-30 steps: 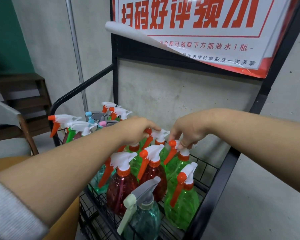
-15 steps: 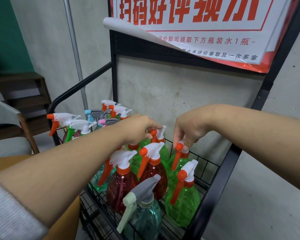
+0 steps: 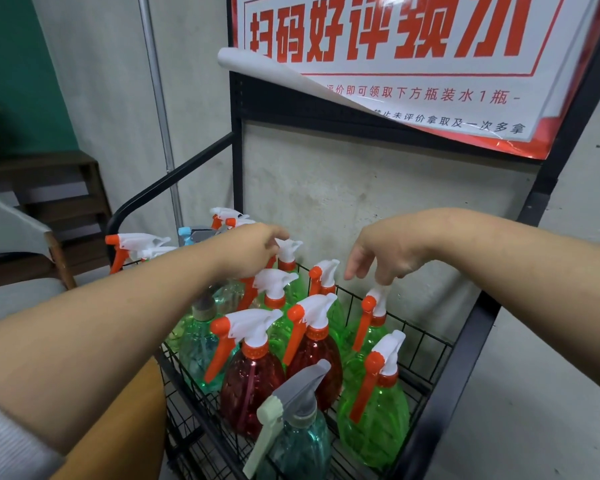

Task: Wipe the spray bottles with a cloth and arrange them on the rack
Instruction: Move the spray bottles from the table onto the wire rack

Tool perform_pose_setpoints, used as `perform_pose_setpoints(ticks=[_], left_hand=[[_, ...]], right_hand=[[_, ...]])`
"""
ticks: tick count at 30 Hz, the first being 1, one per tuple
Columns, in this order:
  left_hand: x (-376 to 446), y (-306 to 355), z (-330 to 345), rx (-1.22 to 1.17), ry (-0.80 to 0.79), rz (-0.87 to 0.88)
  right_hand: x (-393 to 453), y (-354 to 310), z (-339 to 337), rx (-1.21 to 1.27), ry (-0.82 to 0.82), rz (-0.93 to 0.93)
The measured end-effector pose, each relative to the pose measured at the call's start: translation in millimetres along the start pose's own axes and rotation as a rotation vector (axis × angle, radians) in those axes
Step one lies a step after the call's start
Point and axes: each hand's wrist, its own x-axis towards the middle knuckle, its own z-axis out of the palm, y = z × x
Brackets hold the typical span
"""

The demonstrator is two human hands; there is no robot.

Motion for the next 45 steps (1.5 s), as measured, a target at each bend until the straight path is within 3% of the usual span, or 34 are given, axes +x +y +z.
perform_pose_setpoints(ticks=[7,13,18,25,29,35,45], left_hand=[[4.6,-16.2,-15.7,-0.132,0.215,-0.040],[24.4,-42.1,-18.8,-0.142,0.280,-0.138],[41.9,-62.4,-20.7,-0.102,0.209,-0.230],[57.7,-83.6,-14.6,-0.164,0.199,-0.293],[62.6,-83.9,-12.6,-0.210,0.204,-0.272],[70.1,-85.8,-10.0,-0.025,0.154,-0.221],[66.2,-79.6,-16.9,0.066,0.124,-0.205]], right_hand=[[29.0,-20.3,-19.3,-0.066,0.016,-0.028],[65.1,-29.5,-40.0,-0.106,0.108,-0.045],[94.5,-34.2,-41.0,-0.097,0.174,-0.124],[124.7,-42.5,-8.5,-0.029,0.138,-0.214],[129.0,-47.7,-4.1,-0.056,0.214,-0.214],[127.8,-50.8,-5.7,-0.095,0.226,-0.219],[124.4,-54.8,-3.7,-0.152,0.225,-0.207]])
